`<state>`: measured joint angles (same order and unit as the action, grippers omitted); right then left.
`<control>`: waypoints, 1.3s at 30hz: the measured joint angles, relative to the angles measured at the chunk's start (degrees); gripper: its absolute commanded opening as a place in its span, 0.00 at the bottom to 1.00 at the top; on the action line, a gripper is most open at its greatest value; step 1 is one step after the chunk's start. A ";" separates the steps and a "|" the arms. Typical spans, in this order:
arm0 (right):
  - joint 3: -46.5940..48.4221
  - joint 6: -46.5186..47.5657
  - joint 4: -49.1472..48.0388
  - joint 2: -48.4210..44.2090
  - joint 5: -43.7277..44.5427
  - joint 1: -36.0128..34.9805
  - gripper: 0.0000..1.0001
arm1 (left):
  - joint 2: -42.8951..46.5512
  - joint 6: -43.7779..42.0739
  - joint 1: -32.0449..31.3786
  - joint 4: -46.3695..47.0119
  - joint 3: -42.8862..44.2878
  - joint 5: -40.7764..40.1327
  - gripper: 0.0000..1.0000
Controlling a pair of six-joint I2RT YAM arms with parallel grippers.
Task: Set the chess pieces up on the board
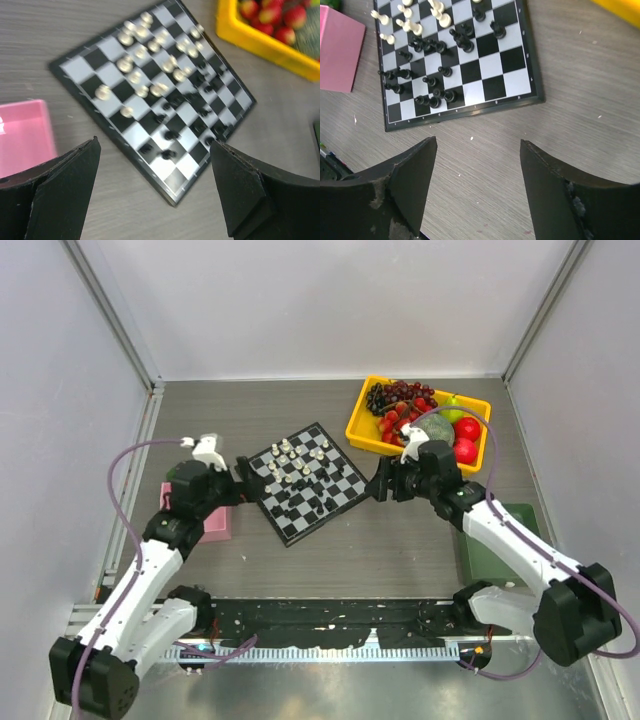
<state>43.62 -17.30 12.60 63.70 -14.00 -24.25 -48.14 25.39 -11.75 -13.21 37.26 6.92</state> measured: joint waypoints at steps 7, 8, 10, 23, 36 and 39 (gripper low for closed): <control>-0.17 -1.38 -2.08 10.58 -0.04 -0.20 0.58 | -2.54 3.02 -8.87 0.66 -4.92 -3.61 0.88; 0.00 -1.60 -2.25 12.41 0.20 -0.20 0.58 | -3.39 3.43 -8.87 0.66 -5.95 -4.35 0.86; 0.66 -1.99 -2.29 15.19 0.57 -0.20 0.58 | -4.15 4.44 -8.87 0.61 -7.50 -5.40 0.84; 10.10 -2.62 -5.31 29.49 1.84 1.90 0.54 | -6.16 9.81 -8.87 1.53 -10.69 -10.01 0.84; 11.23 -2.78 -5.79 32.94 -0.15 5.73 0.53 | -11.78 12.22 -8.87 1.86 -10.95 -11.47 0.78; 11.52 -2.78 -6.05 33.88 -0.52 6.21 0.53 | -11.72 12.35 -8.87 1.86 -10.95 -11.54 0.78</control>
<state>55.13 -20.08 6.55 97.58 -14.52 -18.04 -59.86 37.74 -20.62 -11.35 26.30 -4.62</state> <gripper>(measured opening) 0.532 0.784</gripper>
